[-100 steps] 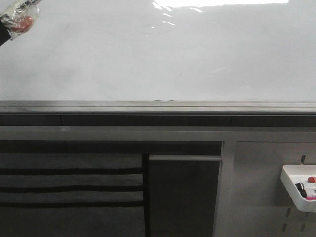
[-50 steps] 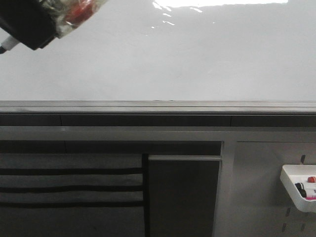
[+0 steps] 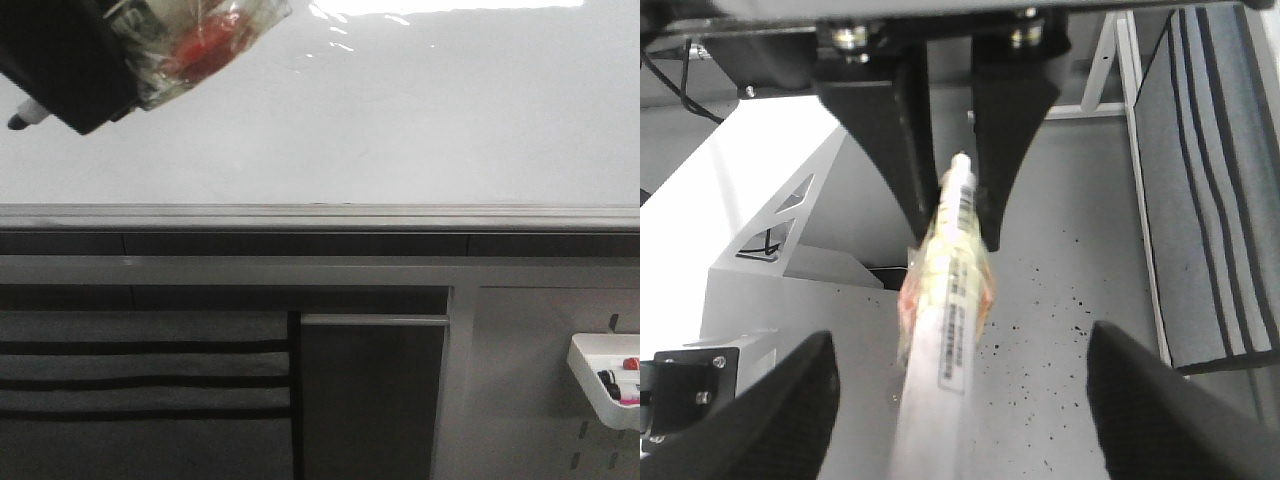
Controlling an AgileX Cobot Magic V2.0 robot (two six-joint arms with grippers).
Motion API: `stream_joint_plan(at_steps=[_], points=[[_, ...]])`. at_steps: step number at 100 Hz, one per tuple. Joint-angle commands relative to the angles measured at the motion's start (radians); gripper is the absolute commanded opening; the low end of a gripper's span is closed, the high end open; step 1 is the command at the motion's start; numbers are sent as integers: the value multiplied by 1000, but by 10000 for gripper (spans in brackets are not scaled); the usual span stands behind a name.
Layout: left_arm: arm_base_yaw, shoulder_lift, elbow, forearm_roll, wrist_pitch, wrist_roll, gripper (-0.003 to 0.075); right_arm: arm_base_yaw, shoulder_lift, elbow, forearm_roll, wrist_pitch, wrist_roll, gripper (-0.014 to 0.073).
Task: Write number 3 on whiteboard
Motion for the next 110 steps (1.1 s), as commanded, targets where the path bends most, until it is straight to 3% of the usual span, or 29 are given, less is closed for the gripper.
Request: stream_joint_plan(at_steps=[1, 26, 49, 79, 110], points=[[-8, -27, -32, -40, -19, 2, -18, 2, -17, -30, 37, -47, -15, 465], [-8, -27, -32, -40, -19, 2, -18, 2, -13, -30, 69, -37, -14, 463], [-8, -27, -32, -40, -19, 2, -18, 6, 3, -30, 74, -11, -14, 331], [-8, -27, -32, -40, -19, 2, -18, 8, 9, -30, 80, -6, -14, 309], [-8, -27, -32, -40, -21, 2, -18, 8, 9, -30, 82, 4, -14, 52]])
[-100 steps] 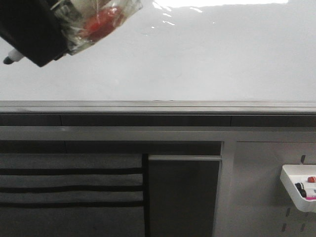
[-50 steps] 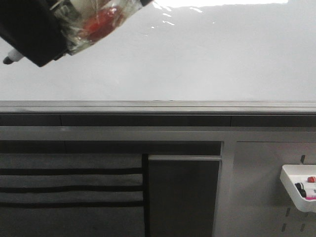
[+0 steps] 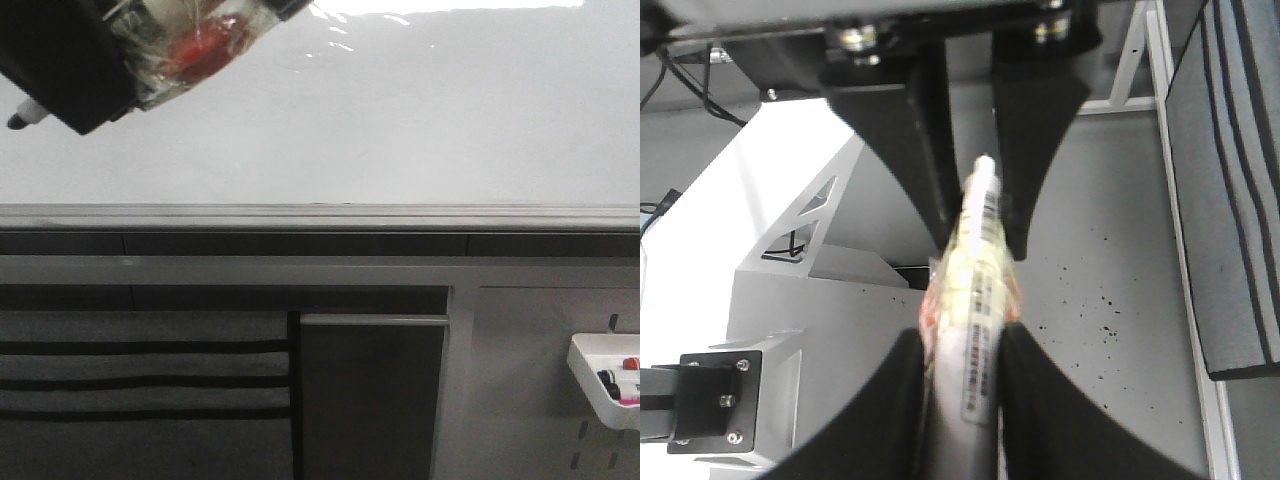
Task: Write number 3 on whiteboard
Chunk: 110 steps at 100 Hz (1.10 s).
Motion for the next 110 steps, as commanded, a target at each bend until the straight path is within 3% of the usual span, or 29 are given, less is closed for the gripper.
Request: stream_joint_plan(at_steps=[1, 21, 110], points=[[-8, -27, -32, -44, -19, 2, -18, 1, -24, -30, 51, -10, -10, 48], [-8, -27, -32, -44, -19, 2, -18, 1, -24, -30, 51, -4, -10, -39], [-8, -27, -32, -51, -50, 2, -18, 1, -24, -30, 51, -2, -10, -39]])
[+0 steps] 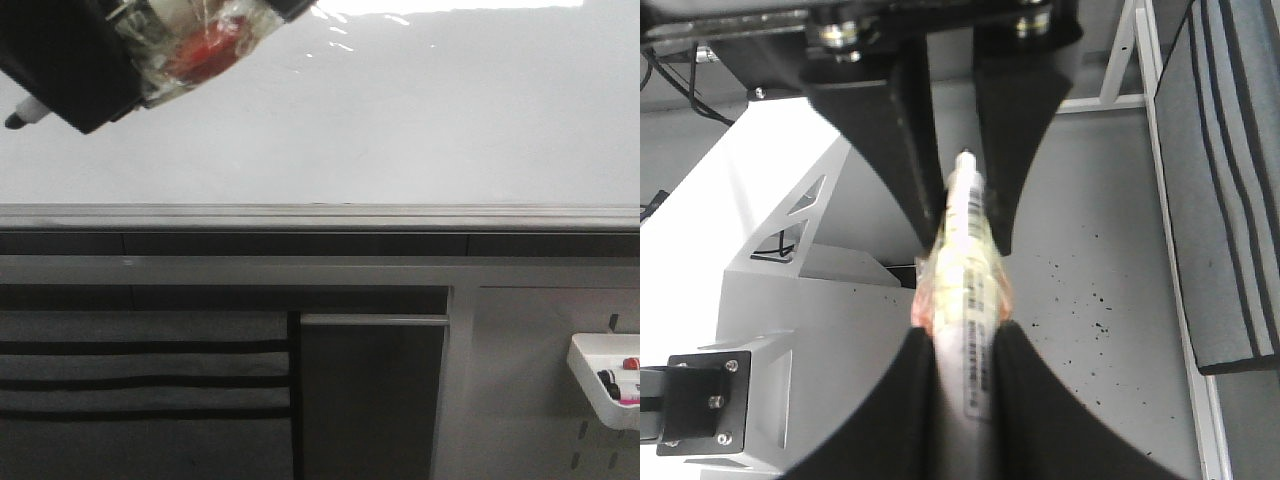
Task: Write number 3 on whiteboard
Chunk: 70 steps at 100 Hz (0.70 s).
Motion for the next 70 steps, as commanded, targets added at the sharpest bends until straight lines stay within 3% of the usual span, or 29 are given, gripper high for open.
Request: stream_joint_plan(at_steps=[1, 47, 56, 63, 70], points=[[-8, -27, -32, -50, -46, 19, -18, 1, -24, -30, 58, 0, -12, -38], [-8, -27, -32, -64, -73, 16, -18, 1, -24, -30, 58, 1, -12, -39], [-8, -27, -32, -64, -113, -68, -16, 1, -24, -30, 58, -1, -12, -39], [-8, -27, -32, -53, -183, -126, 17, 1, -24, -30, 58, -1, -12, -39], [-8, -27, -32, -20, -194, -113, 108, 1, -24, -30, 58, -1, -12, -39]])
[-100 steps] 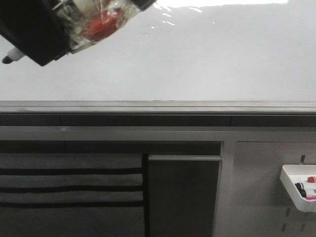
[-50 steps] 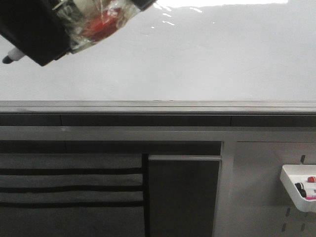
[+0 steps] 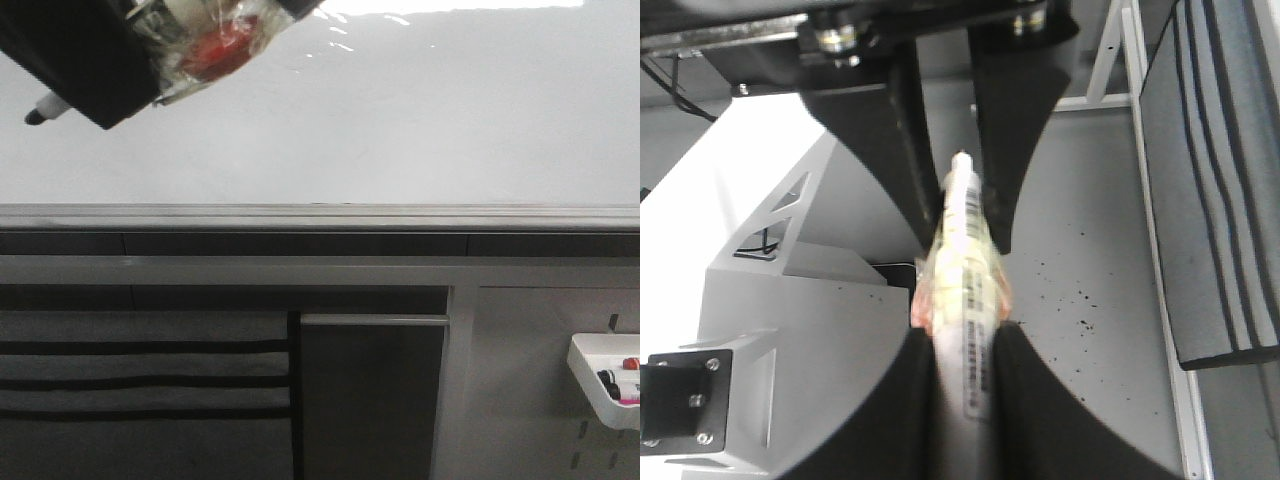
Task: Write number 3 on whiteboard
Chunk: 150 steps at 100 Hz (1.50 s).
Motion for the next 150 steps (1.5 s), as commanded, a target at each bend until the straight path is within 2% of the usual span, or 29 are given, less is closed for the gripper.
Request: stream_joint_plan(at_steps=[1, 11, 18, 45, 63, 84, 106, 127, 138, 150], points=[[-4, -27, -32, -37, -143, -39, 131, 5, -24, -27, 75, 11, -10, -39], [-4, -27, -32, -15, -121, -39, 304, 5, -24, -27, 75, 11, -10, -39], [-4, -27, -32, -22, -121, -39, 365, 5, -24, -27, 75, 11, -10, -39], [-4, -21, -32, -24, -126, -39, 367, 5, -24, -27, 75, 4, -10, -39], [-4, -14, -32, -24, -123, -39, 367, -24, -24, -27, 27, -30, 20, -39], [-4, -14, -32, -17, -109, -39, 367, -126, -43, -27, -99, -36, 150, -39], [-4, -19, -41, 55, -82, -41, 367, -254, -105, -27, -112, -21, 234, -39], [2, -123, -56, 57, -143, -152, 367, -361, -183, -16, -129, -23, 369, -39], [35, -213, -8, 57, -192, -200, 367, -367, -246, 45, -156, -84, 444, -39], [98, -318, 76, 57, -254, -245, 367, -367, -321, 164, -202, -244, 513, -39]])
